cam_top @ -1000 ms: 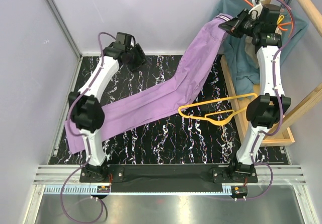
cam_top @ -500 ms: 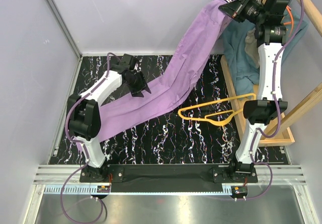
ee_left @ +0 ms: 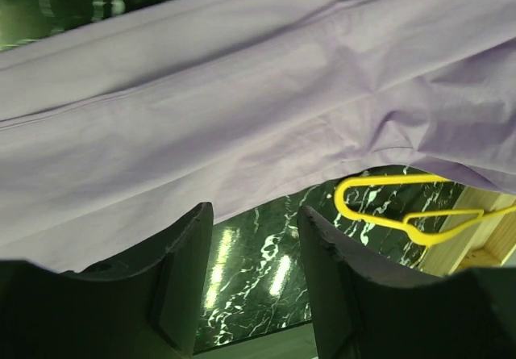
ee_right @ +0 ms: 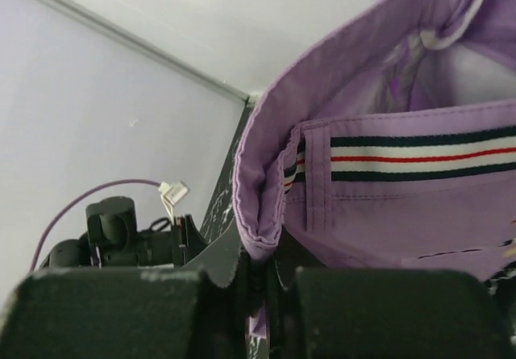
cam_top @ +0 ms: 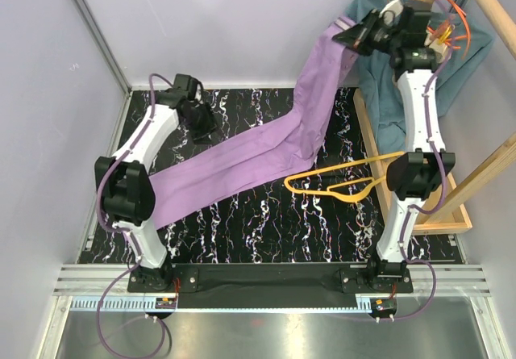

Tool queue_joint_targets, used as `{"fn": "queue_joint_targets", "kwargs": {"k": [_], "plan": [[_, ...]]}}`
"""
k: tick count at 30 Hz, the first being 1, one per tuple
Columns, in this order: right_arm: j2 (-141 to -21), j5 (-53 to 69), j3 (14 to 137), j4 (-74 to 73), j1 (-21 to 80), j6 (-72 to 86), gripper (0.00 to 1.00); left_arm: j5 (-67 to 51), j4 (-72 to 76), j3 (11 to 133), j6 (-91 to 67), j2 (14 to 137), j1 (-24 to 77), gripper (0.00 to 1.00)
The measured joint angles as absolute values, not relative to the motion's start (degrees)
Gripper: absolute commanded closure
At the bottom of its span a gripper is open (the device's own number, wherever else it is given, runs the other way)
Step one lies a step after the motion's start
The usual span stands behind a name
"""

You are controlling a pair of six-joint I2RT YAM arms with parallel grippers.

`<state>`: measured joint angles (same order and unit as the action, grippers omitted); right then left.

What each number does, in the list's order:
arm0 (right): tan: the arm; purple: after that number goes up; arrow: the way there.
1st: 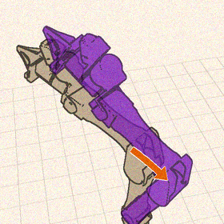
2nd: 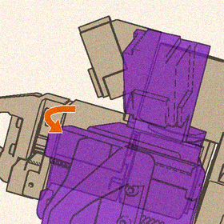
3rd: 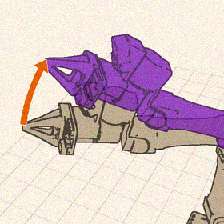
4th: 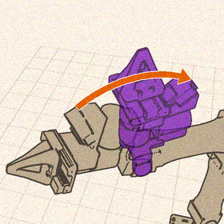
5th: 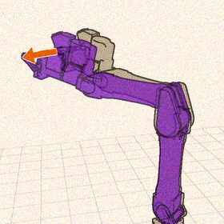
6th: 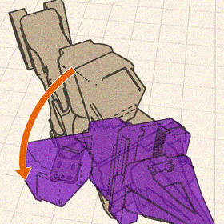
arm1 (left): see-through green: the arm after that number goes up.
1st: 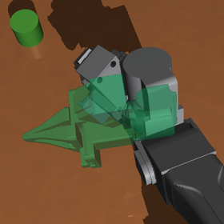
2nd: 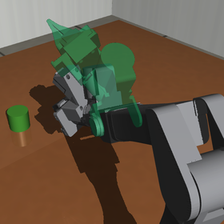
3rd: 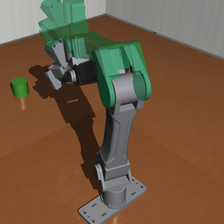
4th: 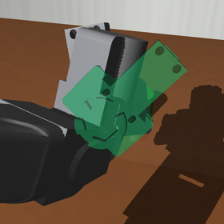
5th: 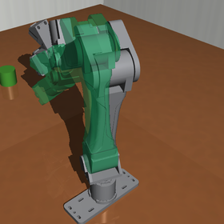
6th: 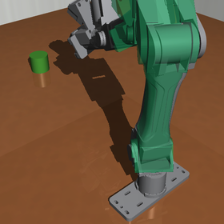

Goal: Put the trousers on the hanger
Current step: Fold the trousers at the center of the board.

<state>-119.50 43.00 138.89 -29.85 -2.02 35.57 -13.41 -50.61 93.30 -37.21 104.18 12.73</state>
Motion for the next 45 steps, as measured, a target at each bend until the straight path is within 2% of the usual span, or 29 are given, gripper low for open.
{"fn": "queue_joint_targets", "kwargs": {"k": [7, 17, 27, 38, 45], "plan": [[-119.4, 42.5, 136.8, -31.9, 6.9, 36.8, 1.00, -12.3, -52.3, 90.6, -35.9, 97.7, 8.3, 0.48], [-119.3, 41.2, 138.4, -37.3, 16.2, 38.9, 1.00, -9.9, -54.5, 80.4, -33.4, 90.4, -0.7, 0.49], [-119.1, 35.2, 137.2, -31.1, 29.5, 45.3, 1.00, -8.4, -55.4, 71.8, -33.0, 81.3, -8.2, 0.48], [-124.4, 33.6, 139.6, -24.6, 38.9, 48.9, 1.00, -26.3, -47.5, 53.6, -40.9, 76.2, -11.9, 0.50], [-130.6, 33.6, 141.9, -23.2, 42.1, 49.3, 1.00, -33.0, -43.1, 53.4, -43.6, 76.7, -13.1, 0.49]]}}
